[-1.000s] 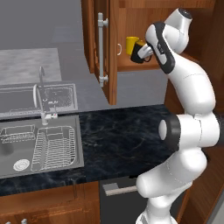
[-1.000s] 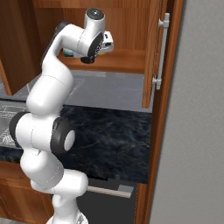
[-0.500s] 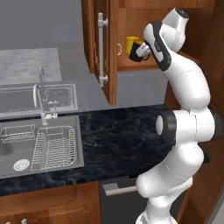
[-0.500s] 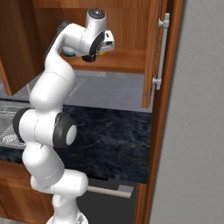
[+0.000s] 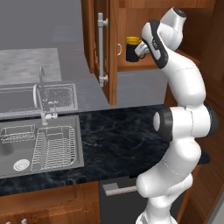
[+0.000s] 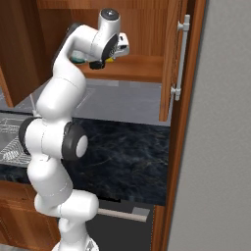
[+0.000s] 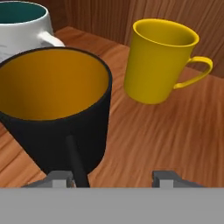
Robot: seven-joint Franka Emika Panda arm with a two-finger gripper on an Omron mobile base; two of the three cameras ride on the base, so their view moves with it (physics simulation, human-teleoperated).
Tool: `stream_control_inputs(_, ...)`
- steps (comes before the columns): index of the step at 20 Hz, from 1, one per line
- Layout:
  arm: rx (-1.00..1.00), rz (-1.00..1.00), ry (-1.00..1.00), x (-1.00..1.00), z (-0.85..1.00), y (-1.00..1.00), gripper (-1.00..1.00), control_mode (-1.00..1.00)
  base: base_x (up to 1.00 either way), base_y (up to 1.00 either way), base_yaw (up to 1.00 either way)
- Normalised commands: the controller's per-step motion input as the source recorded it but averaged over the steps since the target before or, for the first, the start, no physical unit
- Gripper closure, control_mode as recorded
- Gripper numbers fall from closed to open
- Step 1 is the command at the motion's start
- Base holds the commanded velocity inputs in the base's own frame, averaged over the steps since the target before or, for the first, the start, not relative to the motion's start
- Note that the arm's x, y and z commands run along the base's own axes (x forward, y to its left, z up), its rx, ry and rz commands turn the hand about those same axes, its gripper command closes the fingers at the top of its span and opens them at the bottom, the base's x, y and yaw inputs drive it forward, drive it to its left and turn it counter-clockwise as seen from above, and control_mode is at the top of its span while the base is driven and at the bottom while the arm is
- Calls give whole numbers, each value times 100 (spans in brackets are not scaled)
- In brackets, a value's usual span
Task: Pick the mug on the counter and place it in the cabinet with the handle facing the right, like the mugs already inside.
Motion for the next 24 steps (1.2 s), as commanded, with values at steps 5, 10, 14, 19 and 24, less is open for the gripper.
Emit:
stream_control_inputs(5,0,0,0,16,-1,0,-100,-100,0,0,0)
stream_control_inputs(10,0,0,0,17,0,0,-100,-100,0,0,0)
stream_control_inputs(14,1,0,4,1,-2,0,-100,-100,0,0,0)
stream_control_inputs(19,0,0,0,-2,-6,0,-100,-100,0,0,0)
stream_control_inputs(24,2,0,0,-23,-4,-2,-100,-100,0,0,0)
